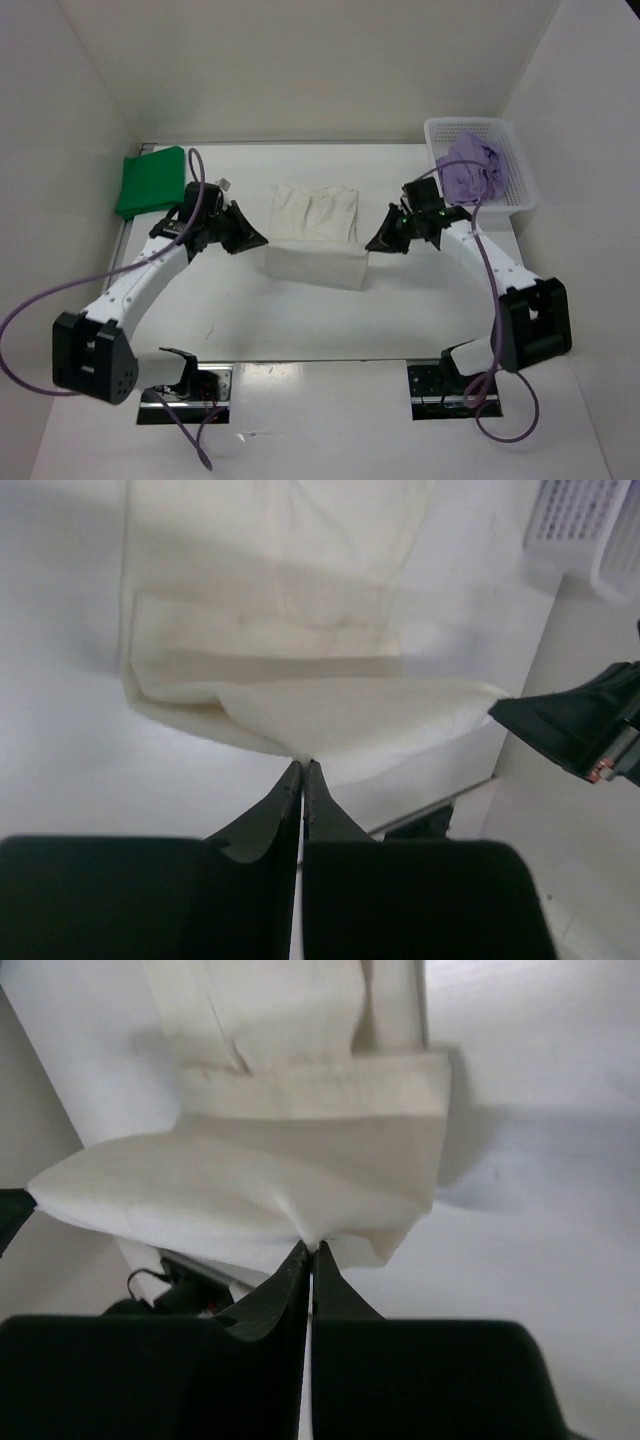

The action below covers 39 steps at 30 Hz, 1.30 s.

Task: Fold and stack the t-shirts
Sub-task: Fold the long partially folded tshirt into a neat square

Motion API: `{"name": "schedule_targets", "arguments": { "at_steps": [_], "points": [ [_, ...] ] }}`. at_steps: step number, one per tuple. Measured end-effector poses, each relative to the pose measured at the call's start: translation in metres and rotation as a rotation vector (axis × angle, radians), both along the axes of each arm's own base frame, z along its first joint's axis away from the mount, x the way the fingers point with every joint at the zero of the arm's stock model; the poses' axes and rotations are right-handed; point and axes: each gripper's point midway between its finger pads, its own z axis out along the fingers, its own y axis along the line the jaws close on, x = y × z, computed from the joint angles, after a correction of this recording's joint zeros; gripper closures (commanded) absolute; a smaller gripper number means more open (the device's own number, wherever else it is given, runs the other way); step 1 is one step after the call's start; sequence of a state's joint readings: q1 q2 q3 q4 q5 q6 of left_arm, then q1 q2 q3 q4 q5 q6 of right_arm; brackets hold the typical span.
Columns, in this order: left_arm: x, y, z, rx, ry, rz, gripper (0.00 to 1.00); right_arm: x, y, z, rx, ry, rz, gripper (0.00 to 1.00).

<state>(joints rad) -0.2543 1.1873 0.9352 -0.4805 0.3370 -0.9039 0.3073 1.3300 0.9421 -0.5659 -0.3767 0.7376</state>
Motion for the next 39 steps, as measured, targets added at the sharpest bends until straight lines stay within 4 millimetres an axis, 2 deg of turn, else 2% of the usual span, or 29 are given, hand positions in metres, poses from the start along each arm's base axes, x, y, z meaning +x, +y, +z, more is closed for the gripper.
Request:
{"name": "schedule_targets", "arguments": {
  "at_steps": [6, 11, 14, 16, 17, 18, 19, 20, 22, 24, 27, 28, 29, 30, 32, 33, 35, 37, 39],
  "points": [
    [0.099, 0.016, -0.018, 0.070, -0.015, 0.081, 1.00, 0.110, 0.005, 0.008, -0.012, -0.085, 0.013, 0.99],
    [0.173, 0.026, -0.031, 0.117, -0.056, 0.115, 1.00, 0.199, 0.009, -0.005, 0.021, -0.127, 0.011, 0.99],
    [0.210, 0.025, -0.044, 0.131, -0.070, 0.125, 1.00, 0.231, 0.009, -0.024, 0.015, -0.127, 0.010, 0.99],
    [0.231, 0.026, -0.057, 0.143, -0.068, 0.139, 0.97, 0.250, 0.010, -0.034, 0.012, -0.129, 0.007, 0.99],
    [0.238, 0.026, -0.062, 0.147, -0.067, 0.144, 0.94, 0.257, 0.010, -0.039, 0.011, -0.130, 0.006, 0.97],
    [0.247, 0.027, -0.067, 0.151, -0.068, 0.153, 0.83, 0.264, 0.010, -0.043, 0.010, -0.131, 0.003, 0.93],
    [0.253, 0.028, -0.072, 0.150, -0.070, 0.158, 0.73, 0.271, 0.010, -0.048, 0.009, -0.133, 0.001, 0.80],
    [0.259, 0.028, -0.076, 0.148, -0.070, 0.165, 0.63, 0.276, 0.010, -0.053, 0.008, -0.132, 0.000, 0.73],
    [0.264, 0.033, -0.084, 0.146, -0.064, 0.178, 0.45, 0.281, 0.009, -0.059, 0.006, -0.125, -0.002, 0.61],
    [0.267, 0.040, -0.083, 0.134, -0.061, 0.206, 0.43, 0.282, 0.008, -0.059, 0.002, -0.121, 0.001, 0.58],
    [0.275, 0.050, -0.062, 0.121, -0.117, 0.235, 0.45, 0.286, 0.007, -0.046, -0.006, -0.150, 0.012, 0.56],
    [0.275, 0.053, -0.054, 0.117, -0.137, 0.243, 0.46, 0.286, 0.006, -0.042, -0.010, -0.160, 0.013, 0.58],
    [0.274, 0.054, -0.043, 0.108, -0.159, 0.250, 0.46, 0.285, 0.006, -0.036, -0.014, -0.170, 0.013, 0.71],
    [0.271, 0.053, -0.031, 0.095, -0.181, 0.253, 0.46, 0.282, 0.004, -0.030, -0.019, -0.186, 0.017, 0.79],
    [0.260, 0.038, -0.012, 0.068, -0.234, 0.226, 0.46, 0.269, 0.007, -0.017, -0.013, -0.193, 0.025, 0.95],
    [0.251, 0.023, -0.005, 0.051, -0.254, 0.196, 0.47, 0.263, 0.008, -0.010, -0.008, -0.201, 0.031, 0.97],
    [0.230, -0.014, -0.004, 0.009, -0.269, 0.122, 0.47, 0.247, 0.018, 0.000, 0.016, -0.211, 0.055, 1.00],
    [0.203, -0.045, -0.024, -0.020, -0.238, 0.040, 0.47, 0.231, 0.036, 0.003, 0.049, -0.208, 0.100, 1.00],
    [0.171, -0.064, -0.061, -0.026, -0.154, -0.027, 0.47, 0.210, 0.060, -0.007, 0.080, -0.192, 0.158, 1.00]
  ]
}}
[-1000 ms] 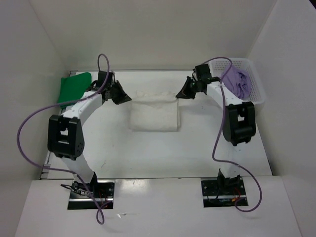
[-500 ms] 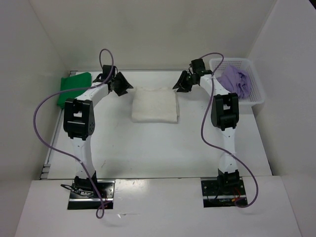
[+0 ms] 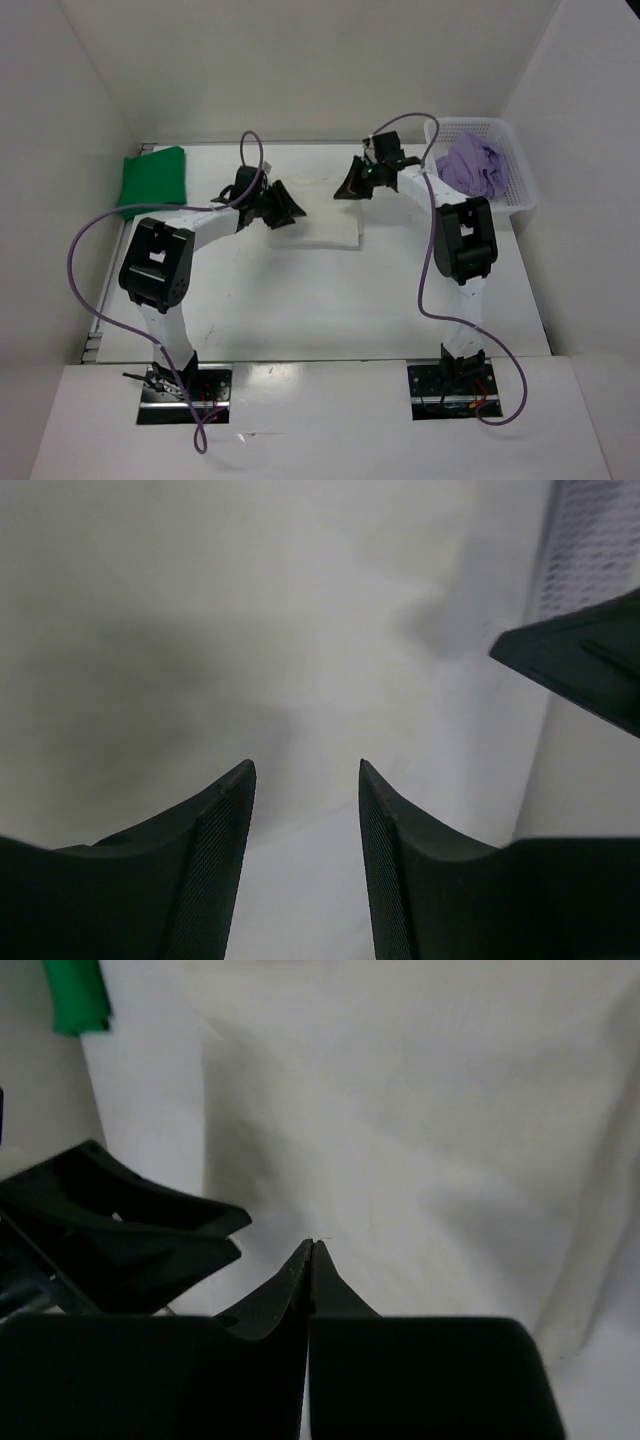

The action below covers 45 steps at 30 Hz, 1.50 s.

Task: Fold and stack the t-shirts
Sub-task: Fold the long partially folded tshirt into a neat square

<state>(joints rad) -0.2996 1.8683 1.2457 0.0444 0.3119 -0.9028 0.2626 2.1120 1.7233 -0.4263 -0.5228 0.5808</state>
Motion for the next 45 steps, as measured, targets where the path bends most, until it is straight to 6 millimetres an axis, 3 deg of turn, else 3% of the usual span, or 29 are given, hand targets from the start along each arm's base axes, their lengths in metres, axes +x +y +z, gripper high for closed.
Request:
{"name": "schedule_targets", "arguments": {
  "at_steps": [2, 4, 9, 11, 17, 20, 22, 24, 26, 29, 31, 33, 38, 39, 43, 45],
  "points": [
    [-0.022, 0.003, -0.036, 0.023, 0.093, -0.016, 0.47, -0.025, 0.016, -0.026, 0.003, 0.055, 0.045, 1.00],
    [-0.031, 0.012, -0.061, 0.042, 0.152, -0.006, 0.47, -0.055, 0.025, -0.056, -0.009, 0.144, 0.079, 1.00],
    [-0.039, 0.018, -0.073, 0.017, 0.156, -0.005, 0.48, -0.092, 0.013, -0.104, -0.041, 0.285, 0.061, 1.00],
    [-0.053, 0.016, -0.072, 0.004, 0.153, -0.008, 0.48, -0.097, 0.010, -0.106, -0.025, 0.279, 0.054, 1.00],
    [-0.139, 0.007, -0.076, 0.016, 0.237, -0.071, 0.45, -0.148, -0.005, -0.106, -0.071, 0.300, 0.053, 0.99],
    [-0.152, 0.010, -0.059, 0.035, 0.237, -0.075, 0.44, -0.160, -0.006, -0.103, -0.093, 0.305, 0.068, 0.95],
    [-0.141, 0.011, -0.037, 0.028, 0.192, -0.060, 0.44, -0.159, -0.007, -0.096, -0.104, 0.294, 0.072, 0.94],
    [-0.116, 0.008, -0.008, 0.007, 0.123, -0.043, 0.44, -0.149, -0.005, -0.082, -0.107, 0.264, 0.073, 0.94],
    [-0.085, 0.004, 0.021, -0.020, 0.045, -0.027, 0.44, -0.128, 0.002, -0.060, -0.089, 0.198, 0.078, 0.94],
    [-0.039, -0.003, 0.042, -0.049, -0.037, -0.013, 0.44, -0.086, 0.017, -0.029, -0.046, 0.089, 0.097, 0.95],
    [-0.015, -0.005, 0.030, -0.046, -0.030, -0.006, 0.44, -0.061, 0.027, -0.023, -0.025, 0.047, 0.111, 0.97],
    [0.002, -0.001, 0.004, -0.026, 0.000, 0.001, 0.44, -0.043, 0.031, -0.031, -0.018, 0.037, 0.115, 0.98],
    [0.015, 0.033, -0.067, 0.013, 0.143, 0.067, 0.44, -0.020, 0.022, -0.093, -0.042, 0.130, 0.094, 1.00],
    [0.017, 0.039, -0.073, -0.003, 0.162, 0.073, 0.44, -0.021, 0.021, -0.100, -0.019, 0.162, 0.090, 1.00],
    [0.034, 0.061, -0.065, 0.000, 0.125, 0.104, 0.44, -0.014, 0.015, -0.095, 0.014, 0.163, 0.081, 1.00],
    [0.042, 0.075, -0.063, 0.013, 0.106, 0.131, 0.36, -0.014, 0.013, -0.096, 0.008, 0.167, 0.076, 1.00]
  ]
}}
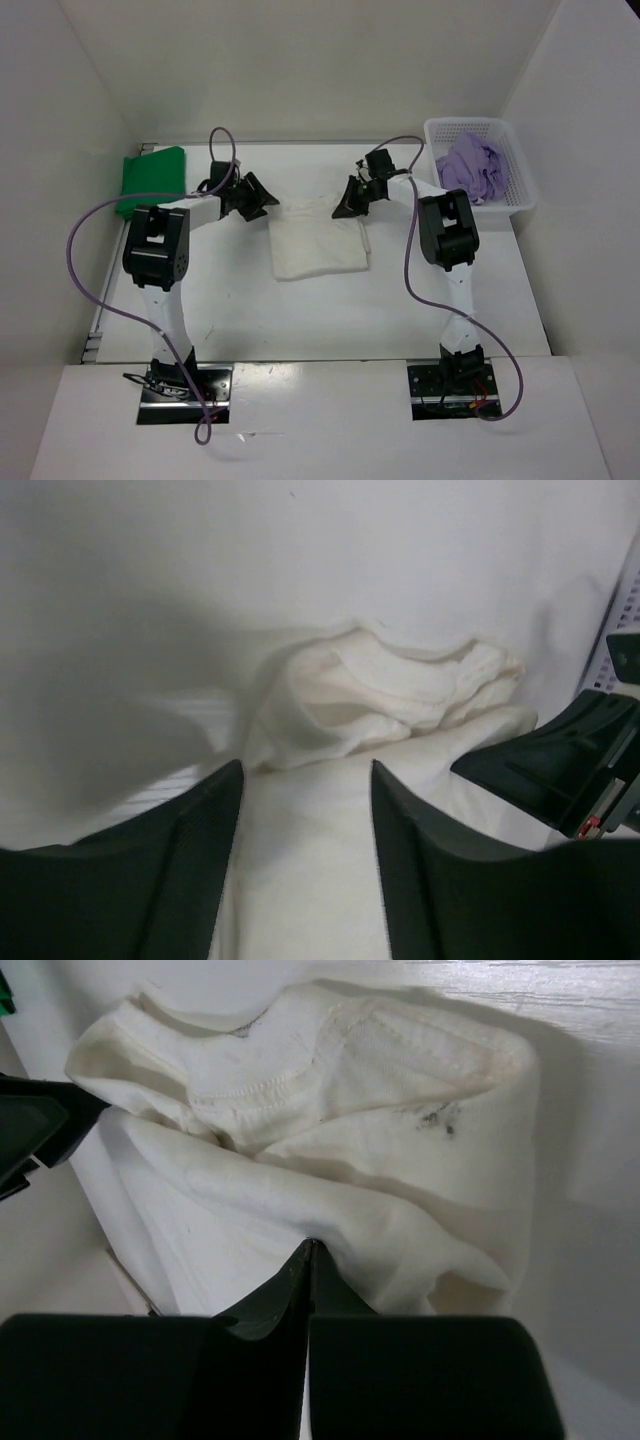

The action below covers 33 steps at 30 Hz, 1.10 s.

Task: Fold and stack the t-shirts
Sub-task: Fold the long partially folded tshirt into a neat square, then put the neatly folded tshirt into the corner of the board with the left arm

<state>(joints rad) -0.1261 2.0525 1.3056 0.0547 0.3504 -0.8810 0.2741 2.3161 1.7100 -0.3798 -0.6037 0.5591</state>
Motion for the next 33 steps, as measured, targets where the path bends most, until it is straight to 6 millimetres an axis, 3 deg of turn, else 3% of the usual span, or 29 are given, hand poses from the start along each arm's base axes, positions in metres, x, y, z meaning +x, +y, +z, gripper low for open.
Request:
{"name": "schedule_targets", "arguments": {
  "at_steps": [2, 4, 6, 10, 13, 18, 21, 23, 24, 26, 29, 33],
  "points": [
    [0.004, 0.013, 0.001, 0.013, -0.010, 0.013, 0.28, 0.000, -0.001, 0.000, -0.004, 0.001, 0.001, 0.97],
    [0.002, 0.023, 0.004, 0.018, -0.011, 0.031, 0.24, -0.001, -0.001, 0.000, -0.006, 0.003, 0.004, 0.88],
    [-0.011, 0.032, 0.014, 0.034, -0.021, 0.041, 0.23, -0.002, -0.001, 0.002, -0.004, 0.003, 0.008, 0.76],
    [-0.040, 0.032, 0.044, 0.046, -0.076, 0.019, 0.21, -0.005, -0.001, 0.023, 0.001, -0.013, 0.017, 0.62],
    [-0.059, 0.024, 0.039, 0.054, -0.065, -0.014, 0.20, -0.006, -0.001, 0.062, 0.016, -0.078, 0.019, 0.58],
    [-0.093, -0.008, -0.011, 0.092, 0.058, -0.132, 0.20, -0.022, -0.006, 0.156, 0.060, -0.258, 0.022, 0.58],
    [-0.090, -0.023, -0.010, 0.086, 0.042, -0.175, 0.19, -0.046, -0.013, 0.198, 0.081, -0.341, 0.024, 0.57],
    [-0.085, -0.031, -0.010, 0.067, 0.032, -0.191, 0.20, -0.065, -0.020, 0.208, 0.086, -0.361, 0.022, 0.57],
    [-0.082, -0.035, -0.011, 0.057, 0.027, -0.199, 0.23, -0.075, -0.023, 0.209, 0.086, -0.360, 0.021, 0.57],
    [-0.070, -0.045, -0.012, 0.028, 0.006, -0.210, 0.41, -0.094, -0.029, 0.202, 0.085, -0.340, 0.019, 0.57],
    [-0.053, -0.064, -0.021, -0.038, -0.014, -0.223, 0.79, -0.114, -0.040, 0.185, 0.075, -0.290, 0.002, 0.56],
    [-0.039, -0.088, -0.022, -0.102, 0.002, -0.235, 0.97, -0.135, -0.058, 0.167, 0.068, -0.232, -0.033, 0.56]
  ]
}}
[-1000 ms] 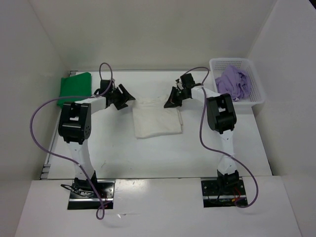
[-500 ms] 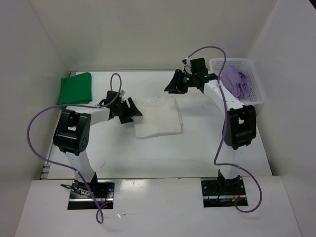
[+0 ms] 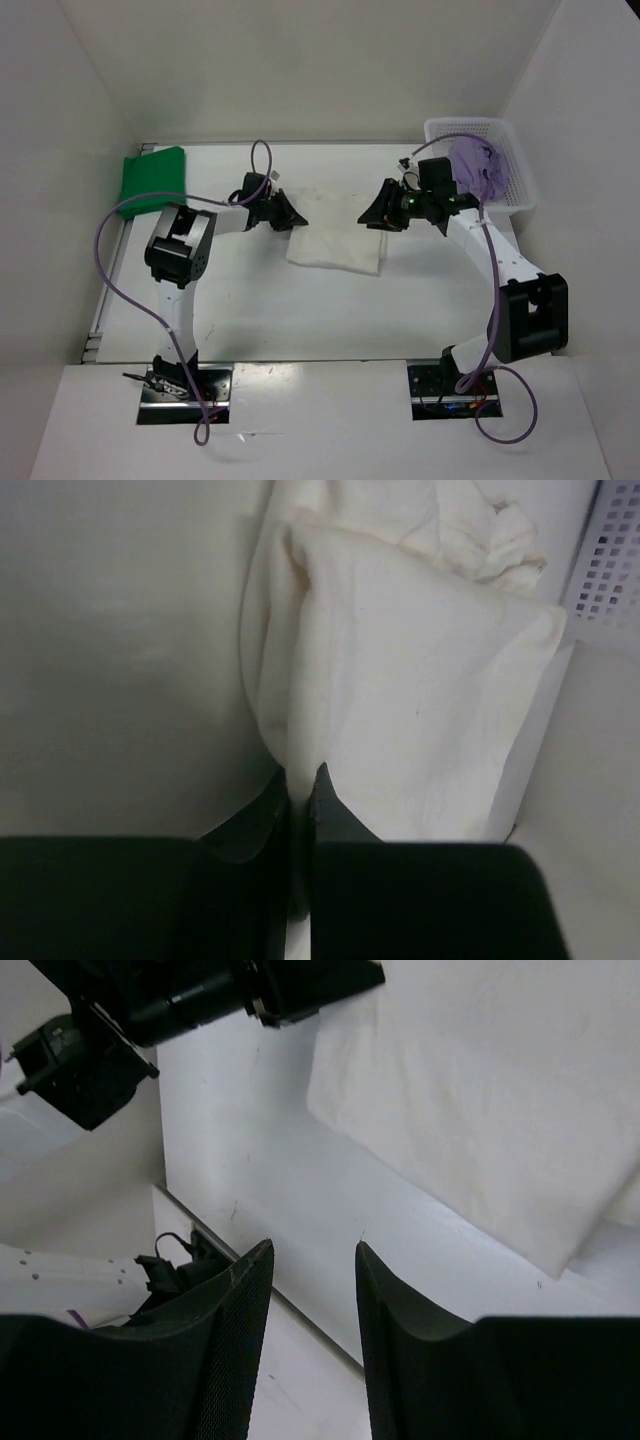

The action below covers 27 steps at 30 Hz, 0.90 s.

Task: Fold and stack the t-shirts
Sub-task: Put the neatly folded tshirt into the corner of the board with the left arm

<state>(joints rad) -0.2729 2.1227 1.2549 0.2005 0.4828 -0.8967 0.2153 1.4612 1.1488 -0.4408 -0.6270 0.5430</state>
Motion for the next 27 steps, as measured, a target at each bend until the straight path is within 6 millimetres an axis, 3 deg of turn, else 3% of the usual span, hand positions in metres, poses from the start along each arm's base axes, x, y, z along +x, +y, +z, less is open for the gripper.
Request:
{"name": "schedule_targets", "arguments": {
  "at_steps": [4, 8, 10, 13, 15, 17, 18, 19, 20, 21, 23, 25, 27],
  "points": [
    [0.028, -0.013, 0.030, 0.002, -0.037, -0.002, 1.00, -0.010, -0.012, 0.001, 0.011, 0.004, -0.031, 0.56],
    [0.070, -0.014, 0.101, -0.033, -0.177, 0.016, 1.00, -0.012, -0.019, 0.012, 0.025, -0.021, -0.048, 0.56],
    [0.087, 0.004, 0.136, -0.046, -0.247, 0.053, 1.00, -0.011, -0.020, 0.013, 0.028, -0.024, -0.051, 0.56],
    [0.106, 0.065, 0.181, -0.045, -0.324, 0.163, 1.00, -0.012, -0.020, 0.012, 0.031, -0.021, -0.046, 0.56],
    [0.114, 0.126, 0.206, -0.036, -0.369, 0.272, 1.00, -0.013, -0.019, 0.012, 0.037, -0.017, -0.038, 0.56],
    [0.113, 0.201, 0.221, -0.013, -0.411, 0.409, 0.90, -0.013, -0.017, 0.011, 0.041, -0.009, -0.031, 0.56],
    [0.105, 0.240, 0.224, 0.005, -0.419, 0.493, 0.71, -0.013, -0.017, 0.009, 0.045, -0.003, -0.027, 0.56],
    [0.094, 0.278, 0.221, 0.026, -0.420, 0.580, 0.42, -0.013, -0.016, 0.008, 0.048, 0.004, -0.022, 0.56],
    [0.080, 0.313, 0.216, 0.046, -0.412, 0.668, 0.00, -0.014, -0.015, 0.006, 0.054, 0.014, -0.014, 0.56],
    [0.063, 0.346, 0.206, 0.063, -0.388, 0.761, 0.00, -0.014, -0.014, 0.004, 0.059, 0.022, -0.007, 0.56],
    [0.038, 0.376, 0.182, 0.081, -0.321, 0.860, 0.00, -0.015, -0.012, 0.002, 0.066, 0.033, 0.005, 0.56],
    [0.020, 0.370, 0.151, 0.067, -0.256, 0.879, 0.00, -0.016, -0.011, 0.002, 0.069, 0.033, 0.013, 0.56],
    [-0.008, 0.342, 0.112, 0.035, -0.145, 0.868, 0.00, -0.017, -0.011, 0.002, 0.069, 0.029, 0.022, 0.56]
  ]
}}
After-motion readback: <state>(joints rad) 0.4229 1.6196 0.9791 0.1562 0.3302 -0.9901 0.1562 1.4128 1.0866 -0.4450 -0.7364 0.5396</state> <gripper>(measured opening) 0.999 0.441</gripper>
